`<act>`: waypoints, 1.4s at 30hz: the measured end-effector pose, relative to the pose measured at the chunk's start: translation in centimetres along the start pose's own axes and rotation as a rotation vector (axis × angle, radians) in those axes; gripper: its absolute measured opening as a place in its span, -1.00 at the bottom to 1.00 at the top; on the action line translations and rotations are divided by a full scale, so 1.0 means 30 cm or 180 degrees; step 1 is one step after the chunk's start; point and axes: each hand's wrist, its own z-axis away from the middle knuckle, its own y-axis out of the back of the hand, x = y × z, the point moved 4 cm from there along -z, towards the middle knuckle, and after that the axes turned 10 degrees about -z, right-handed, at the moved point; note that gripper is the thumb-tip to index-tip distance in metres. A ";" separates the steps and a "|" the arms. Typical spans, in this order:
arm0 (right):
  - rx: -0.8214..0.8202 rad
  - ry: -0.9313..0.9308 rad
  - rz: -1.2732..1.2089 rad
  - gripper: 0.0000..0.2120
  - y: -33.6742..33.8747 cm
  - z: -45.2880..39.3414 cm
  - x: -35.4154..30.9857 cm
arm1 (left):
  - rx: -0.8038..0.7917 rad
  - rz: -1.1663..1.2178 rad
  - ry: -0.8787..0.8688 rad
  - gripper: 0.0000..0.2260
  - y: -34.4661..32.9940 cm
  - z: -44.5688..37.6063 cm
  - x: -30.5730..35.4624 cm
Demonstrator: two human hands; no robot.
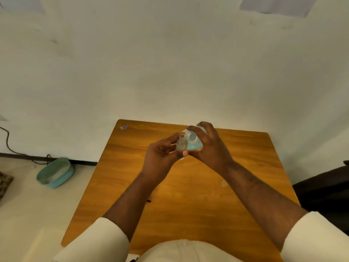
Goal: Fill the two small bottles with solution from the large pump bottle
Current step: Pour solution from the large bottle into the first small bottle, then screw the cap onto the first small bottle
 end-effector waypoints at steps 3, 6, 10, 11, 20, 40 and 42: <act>0.0153 -0.0711 -0.0802 -0.26 -0.102 0.067 0.092 | 0.0086 0.0088 0.0091 -0.63 0.013 0.018 -0.042; 0.0178 -0.1353 -0.1214 -0.20 -0.206 0.140 0.180 | 0.0154 -0.0014 0.0249 -0.67 0.017 0.032 -0.093; 0.0109 -0.1839 -0.1372 -0.12 -0.303 0.231 0.249 | 0.0161 -0.0112 0.0492 -0.66 0.005 0.053 -0.153; 0.0133 -0.1905 -0.1418 -0.13 -0.314 0.246 0.259 | 0.0076 -0.0080 0.0559 -0.68 -0.001 0.057 -0.163; -0.0306 -0.1769 -0.1607 -0.03 -0.312 0.263 0.243 | -0.0109 0.0018 0.0733 -0.67 -0.085 0.077 -0.218; -0.1836 -0.2257 0.0267 -0.66 -0.060 0.708 0.816 | 0.0000 -0.0267 0.1055 -0.68 -0.564 0.120 -0.340; -0.2173 -0.2051 0.0324 -0.77 -0.079 0.729 0.811 | 0.0043 -0.0313 0.1040 -0.68 -0.585 0.128 -0.342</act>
